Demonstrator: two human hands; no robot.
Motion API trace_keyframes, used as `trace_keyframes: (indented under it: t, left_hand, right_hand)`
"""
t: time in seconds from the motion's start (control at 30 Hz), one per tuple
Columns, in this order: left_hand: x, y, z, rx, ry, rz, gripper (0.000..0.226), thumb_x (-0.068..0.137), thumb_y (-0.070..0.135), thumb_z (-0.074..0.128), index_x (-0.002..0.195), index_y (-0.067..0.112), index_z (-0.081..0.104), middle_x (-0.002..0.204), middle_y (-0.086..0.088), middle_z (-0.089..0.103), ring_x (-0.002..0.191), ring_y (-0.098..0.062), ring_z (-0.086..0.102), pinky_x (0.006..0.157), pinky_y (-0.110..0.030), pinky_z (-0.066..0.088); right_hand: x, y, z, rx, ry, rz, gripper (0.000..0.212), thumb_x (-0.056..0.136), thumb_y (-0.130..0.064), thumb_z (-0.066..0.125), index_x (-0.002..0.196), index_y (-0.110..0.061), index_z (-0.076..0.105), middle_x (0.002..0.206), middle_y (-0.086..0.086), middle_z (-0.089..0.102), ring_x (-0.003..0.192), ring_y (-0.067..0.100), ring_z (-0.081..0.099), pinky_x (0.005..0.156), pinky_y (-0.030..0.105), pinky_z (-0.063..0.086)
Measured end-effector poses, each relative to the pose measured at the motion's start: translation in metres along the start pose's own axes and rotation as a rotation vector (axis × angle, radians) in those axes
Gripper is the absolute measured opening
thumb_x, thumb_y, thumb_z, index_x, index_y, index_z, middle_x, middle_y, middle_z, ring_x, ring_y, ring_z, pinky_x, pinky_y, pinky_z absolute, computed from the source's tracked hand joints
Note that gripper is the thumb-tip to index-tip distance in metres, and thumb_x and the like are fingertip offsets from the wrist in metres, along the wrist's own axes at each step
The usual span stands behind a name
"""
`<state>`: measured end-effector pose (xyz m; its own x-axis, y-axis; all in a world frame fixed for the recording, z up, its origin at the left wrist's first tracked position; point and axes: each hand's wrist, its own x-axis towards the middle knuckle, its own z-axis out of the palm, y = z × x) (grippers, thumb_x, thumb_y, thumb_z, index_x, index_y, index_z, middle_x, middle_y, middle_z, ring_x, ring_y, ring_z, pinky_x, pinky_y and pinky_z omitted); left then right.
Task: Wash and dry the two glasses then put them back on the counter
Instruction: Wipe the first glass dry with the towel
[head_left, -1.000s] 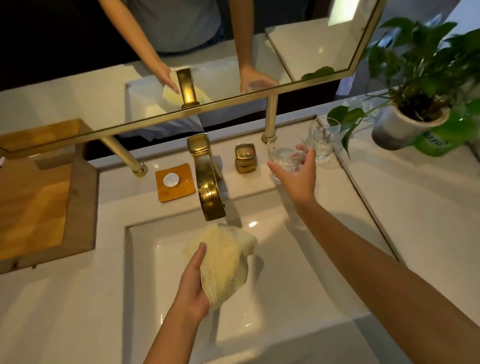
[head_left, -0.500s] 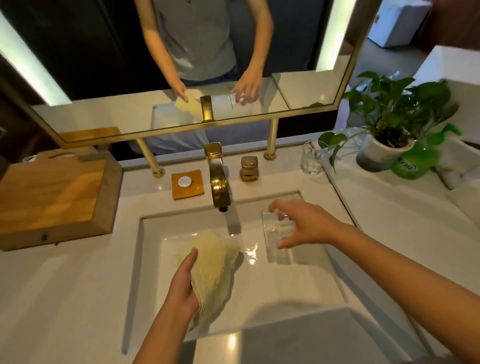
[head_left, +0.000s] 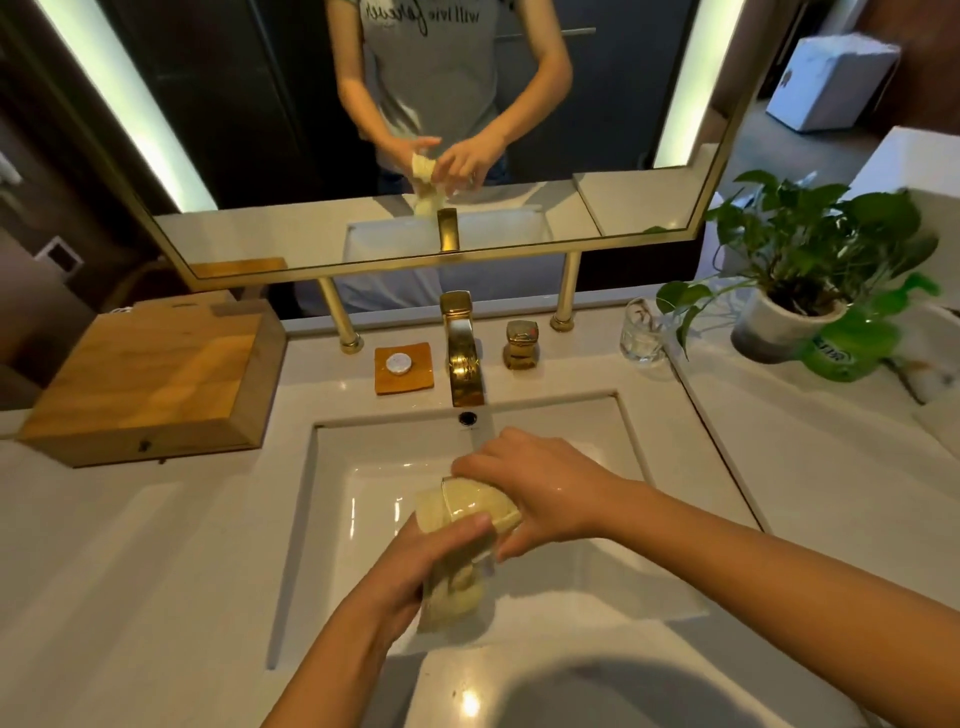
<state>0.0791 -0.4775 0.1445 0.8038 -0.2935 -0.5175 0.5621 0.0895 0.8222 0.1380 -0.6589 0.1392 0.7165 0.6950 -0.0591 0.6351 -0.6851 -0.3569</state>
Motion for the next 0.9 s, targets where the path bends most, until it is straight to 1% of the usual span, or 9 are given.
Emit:
trace_keyframes:
  t: [0.1, 0.2, 0.33, 0.4, 0.47, 0.57, 0.67, 0.8, 0.9]
  left_hand:
    - [-0.007, 0.008, 0.001, 0.276, -0.014, 0.099, 0.061, 0.054, 0.038, 0.082, 0.11, 0.03, 0.058, 0.1, 0.003, 0.071, 0.09, -0.008, 0.069, 0.074, -0.021, 0.055]
    - [-0.008, 0.017, 0.006, 0.483, -0.06, 0.217, 0.05, 0.071, 0.018, 0.082, 0.108, 0.037, 0.054, 0.106, 0.013, 0.066, 0.094, 0.005, 0.064, 0.078, -0.014, 0.052]
    - [-0.007, 0.021, 0.01, 0.897, -0.136, 0.37, 0.047, 0.075, 0.031, 0.076, 0.117, 0.036, 0.055, 0.112, 0.012, 0.064, 0.102, -0.002, 0.062, 0.09, -0.024, 0.053]
    - [-0.002, 0.022, 0.009, 0.956, -0.145, 0.425, 0.043, 0.073, 0.037, 0.071, 0.114, 0.032, 0.058, 0.109, 0.007, 0.066, 0.099, -0.006, 0.062, 0.087, -0.029, 0.054]
    - [0.004, 0.023, 0.009, 0.826, -0.169, 0.433, 0.036, 0.076, 0.026, 0.075, 0.109, 0.032, 0.06, 0.103, 0.007, 0.067, 0.095, -0.005, 0.064, 0.082, -0.025, 0.054]
    - [0.01, 0.024, 0.007, 0.626, -0.131, 0.346, 0.044, 0.077, 0.009, 0.076, 0.107, 0.033, 0.055, 0.101, 0.009, 0.066, 0.089, 0.004, 0.065, 0.073, -0.015, 0.051]
    - [0.018, 0.024, 0.0, 0.359, -0.042, 0.229, 0.06, 0.059, 0.028, 0.082, 0.114, 0.024, 0.059, 0.103, 0.0, 0.07, 0.087, -0.006, 0.068, 0.07, -0.021, 0.053]
    - [0.028, 0.02, -0.014, -0.228, -0.101, -0.107, 0.07, 0.039, 0.019, 0.091, 0.105, 0.007, 0.07, 0.089, -0.013, 0.073, 0.075, -0.024, 0.071, 0.07, -0.036, 0.057]
    - [0.028, 0.014, -0.011, -0.411, -0.22, -0.245, 0.06, 0.037, 0.012, 0.095, 0.093, 0.004, 0.075, 0.087, -0.019, 0.072, 0.075, -0.032, 0.071, 0.07, -0.042, 0.059]
  right_hand:
    - [0.003, -0.004, -0.006, 0.174, -0.018, -0.007, 0.081, 0.063, -0.058, 0.079, 0.133, -0.035, 0.043, 0.122, -0.008, 0.058, 0.108, 0.01, 0.05, 0.086, 0.03, 0.046]
    - [0.0, -0.003, -0.011, 0.549, -0.057, 0.083, 0.081, 0.059, -0.052, 0.08, 0.132, -0.031, 0.051, 0.123, -0.01, 0.061, 0.111, 0.008, 0.056, 0.092, 0.028, 0.049]
    - [-0.009, 0.004, -0.005, 1.164, -0.28, 0.249, 0.057, 0.057, -0.041, 0.081, 0.107, -0.02, 0.064, 0.09, -0.001, 0.07, 0.085, 0.016, 0.067, 0.072, 0.033, 0.058]
    - [-0.012, 0.007, 0.0, 1.374, -0.379, 0.301, 0.069, 0.052, -0.051, 0.086, 0.108, -0.019, 0.062, 0.086, -0.001, 0.072, 0.077, 0.015, 0.068, 0.061, 0.029, 0.058]
    - [-0.012, 0.008, 0.0, 1.42, -0.404, 0.342, 0.084, 0.047, -0.066, 0.083, 0.111, -0.018, 0.059, 0.088, 0.002, 0.07, 0.075, 0.015, 0.068, 0.058, 0.028, 0.058]
    - [-0.008, 0.009, -0.007, 1.392, -0.353, 0.46, 0.073, 0.064, -0.075, 0.062, 0.117, -0.025, 0.058, 0.104, 0.006, 0.067, 0.085, 0.018, 0.069, 0.066, 0.035, 0.061]
    - [-0.007, 0.011, -0.017, 1.229, -0.113, 0.412, 0.061, 0.083, -0.063, 0.053, 0.132, -0.025, 0.049, 0.124, 0.004, 0.056, 0.104, 0.019, 0.063, 0.072, 0.035, 0.061]
    - [-0.018, 0.011, -0.023, 0.356, 0.158, -0.019, 0.082, 0.076, -0.058, 0.068, 0.144, -0.031, 0.032, 0.147, -0.004, 0.037, 0.125, 0.013, 0.047, 0.082, 0.021, 0.05]
    - [-0.02, 0.005, -0.016, -0.057, 0.186, -0.252, 0.075, 0.079, -0.061, 0.064, 0.138, -0.024, 0.038, 0.137, 0.002, 0.045, 0.114, 0.015, 0.051, 0.073, 0.025, 0.051]
